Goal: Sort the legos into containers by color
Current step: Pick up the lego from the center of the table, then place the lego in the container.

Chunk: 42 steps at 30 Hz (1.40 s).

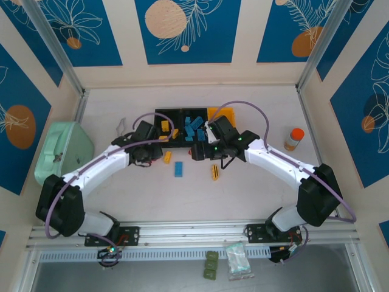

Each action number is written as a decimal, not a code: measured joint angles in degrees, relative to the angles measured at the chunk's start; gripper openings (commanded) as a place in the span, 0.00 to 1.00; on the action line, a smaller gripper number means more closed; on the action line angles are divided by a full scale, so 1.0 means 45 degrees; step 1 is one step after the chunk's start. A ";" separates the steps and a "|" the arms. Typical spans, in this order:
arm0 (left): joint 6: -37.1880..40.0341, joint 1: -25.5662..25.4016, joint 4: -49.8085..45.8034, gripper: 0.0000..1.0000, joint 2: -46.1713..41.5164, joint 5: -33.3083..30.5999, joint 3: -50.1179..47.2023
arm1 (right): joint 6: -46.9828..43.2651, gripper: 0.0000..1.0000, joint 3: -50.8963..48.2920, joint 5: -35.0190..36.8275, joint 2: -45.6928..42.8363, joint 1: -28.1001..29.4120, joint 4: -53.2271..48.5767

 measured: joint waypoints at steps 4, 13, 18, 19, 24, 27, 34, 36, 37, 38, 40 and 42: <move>0.0403 0.0029 -0.0029 0.30 0.1127 0.0180 0.1549 | 0.0146 0.71 -0.0437 0.0005 -0.0257 0.0073 0.0049; 0.1224 0.0607 -0.0364 0.30 0.4847 0.0432 0.5377 | 0.0457 0.71 -0.1054 0.0010 -0.1117 0.0107 0.0141; 0.1549 0.1001 -0.0831 0.32 0.6931 0.0612 0.7796 | 0.0617 0.71 -0.1413 0.0073 -0.1462 0.0112 0.0107; 0.1608 0.1049 -0.0899 0.33 0.7237 0.0631 0.8189 | 0.0646 0.71 -0.1457 0.0107 -0.1530 0.0112 0.0078; 0.1865 0.1200 -0.1409 0.39 0.8786 0.0797 1.0253 | 0.0699 0.71 -0.1608 0.0214 -0.1914 0.0107 0.0029; 0.1953 0.1219 -0.1608 0.49 0.9306 0.0899 1.0812 | 0.0743 0.71 -0.1617 0.0262 -0.1982 0.0107 -0.0005; 0.1967 0.1219 -0.1909 0.56 0.9292 0.1175 1.0797 | 0.0753 0.71 -0.1617 0.0306 -0.1996 0.0107 -0.0005; 0.1972 0.1219 -0.1870 0.55 0.8874 0.1195 1.0346 | 0.0753 0.71 -0.1617 0.0306 -0.1996 0.0107 0.0000; 0.1972 0.1214 -0.1826 0.56 0.8587 0.1229 1.0040 | 0.0748 0.71 -0.1617 0.0306 -0.1996 0.0107 -0.0005; 0.1977 0.1205 -0.1792 0.55 0.8174 0.1287 0.9622 | 0.0743 0.71 -0.1617 0.0306 -0.1996 0.0107 0.0000; 0.2079 0.1175 -0.1719 0.55 0.7252 0.1467 0.8791 | 0.0733 0.71 -0.1617 0.0306 -0.1996 0.0107 0.0000; 0.2307 0.1127 -0.1632 0.54 0.6076 0.1719 0.7825 | 0.0665 0.71 -0.1617 0.0287 -0.1996 0.0107 0.0000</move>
